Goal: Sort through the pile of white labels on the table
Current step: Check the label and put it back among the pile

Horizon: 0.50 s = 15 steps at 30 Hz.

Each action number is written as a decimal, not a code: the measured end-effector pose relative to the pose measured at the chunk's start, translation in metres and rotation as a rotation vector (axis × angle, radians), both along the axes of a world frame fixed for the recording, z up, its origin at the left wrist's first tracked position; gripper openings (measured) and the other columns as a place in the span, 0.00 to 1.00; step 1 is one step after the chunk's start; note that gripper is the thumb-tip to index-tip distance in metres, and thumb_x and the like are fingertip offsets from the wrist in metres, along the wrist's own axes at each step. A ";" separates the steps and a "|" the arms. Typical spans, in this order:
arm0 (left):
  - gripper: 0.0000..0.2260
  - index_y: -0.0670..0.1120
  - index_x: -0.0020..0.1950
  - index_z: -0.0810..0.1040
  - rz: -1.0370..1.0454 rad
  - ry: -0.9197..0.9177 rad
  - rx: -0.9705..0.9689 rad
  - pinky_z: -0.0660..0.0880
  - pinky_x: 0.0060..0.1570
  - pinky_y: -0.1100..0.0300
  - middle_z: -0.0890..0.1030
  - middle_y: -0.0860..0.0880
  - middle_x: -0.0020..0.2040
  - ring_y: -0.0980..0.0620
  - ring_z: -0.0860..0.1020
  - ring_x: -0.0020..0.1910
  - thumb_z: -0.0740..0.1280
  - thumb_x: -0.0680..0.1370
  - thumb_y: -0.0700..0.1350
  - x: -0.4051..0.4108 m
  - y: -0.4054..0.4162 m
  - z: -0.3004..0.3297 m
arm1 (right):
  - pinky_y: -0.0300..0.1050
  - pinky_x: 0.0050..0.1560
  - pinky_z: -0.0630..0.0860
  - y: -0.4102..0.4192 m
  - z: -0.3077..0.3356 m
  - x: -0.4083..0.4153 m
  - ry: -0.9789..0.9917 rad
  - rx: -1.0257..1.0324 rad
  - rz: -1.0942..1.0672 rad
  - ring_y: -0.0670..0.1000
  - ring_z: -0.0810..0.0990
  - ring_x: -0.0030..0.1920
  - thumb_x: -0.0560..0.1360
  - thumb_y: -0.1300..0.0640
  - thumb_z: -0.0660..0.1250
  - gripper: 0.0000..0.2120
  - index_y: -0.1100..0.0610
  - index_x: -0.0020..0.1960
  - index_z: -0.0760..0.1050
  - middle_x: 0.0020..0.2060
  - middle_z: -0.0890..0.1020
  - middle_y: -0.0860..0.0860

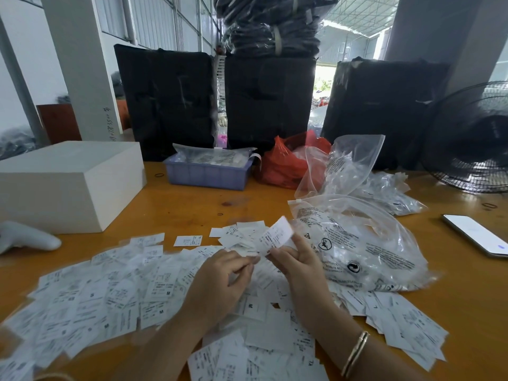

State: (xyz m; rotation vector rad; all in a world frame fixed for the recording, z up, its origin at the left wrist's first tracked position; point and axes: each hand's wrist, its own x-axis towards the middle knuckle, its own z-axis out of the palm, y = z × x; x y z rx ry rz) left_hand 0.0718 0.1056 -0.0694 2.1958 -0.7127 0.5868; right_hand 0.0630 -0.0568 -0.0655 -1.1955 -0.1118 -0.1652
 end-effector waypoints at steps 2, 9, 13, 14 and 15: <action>0.11 0.48 0.60 0.80 0.002 0.012 -0.020 0.70 0.48 0.69 0.80 0.58 0.43 0.62 0.75 0.47 0.66 0.78 0.42 0.000 0.000 0.000 | 0.44 0.55 0.77 0.001 -0.001 -0.001 0.024 0.105 0.022 0.53 0.84 0.48 0.63 0.58 0.75 0.35 0.50 0.67 0.68 0.39 0.82 0.55; 0.10 0.47 0.57 0.81 -0.026 0.073 -0.109 0.69 0.48 0.75 0.79 0.61 0.42 0.64 0.75 0.49 0.65 0.78 0.40 -0.002 -0.001 0.005 | 0.42 0.45 0.75 0.003 0.001 -0.003 0.108 0.096 -0.004 0.49 0.83 0.41 0.63 0.57 0.74 0.02 0.51 0.34 0.82 0.38 0.83 0.52; 0.08 0.46 0.50 0.83 0.004 0.121 -0.157 0.68 0.50 0.78 0.79 0.65 0.47 0.70 0.75 0.52 0.64 0.79 0.41 -0.002 0.000 0.005 | 0.41 0.43 0.75 0.002 0.001 -0.005 0.146 0.077 -0.019 0.49 0.83 0.40 0.64 0.53 0.73 0.03 0.52 0.36 0.84 0.38 0.84 0.53; 0.08 0.46 0.49 0.83 0.011 0.128 -0.165 0.67 0.50 0.79 0.79 0.65 0.47 0.70 0.75 0.52 0.64 0.79 0.41 -0.002 0.000 0.005 | 0.42 0.44 0.75 0.002 0.001 -0.005 0.149 0.056 -0.031 0.49 0.82 0.41 0.66 0.54 0.73 0.03 0.52 0.37 0.84 0.38 0.84 0.53; 0.08 0.47 0.48 0.83 0.015 0.131 -0.175 0.67 0.50 0.79 0.79 0.66 0.47 0.70 0.74 0.52 0.64 0.79 0.41 -0.001 0.000 0.004 | 0.43 0.46 0.75 0.003 0.001 -0.005 0.151 0.031 -0.047 0.49 0.82 0.41 0.68 0.55 0.73 0.02 0.52 0.37 0.84 0.38 0.84 0.53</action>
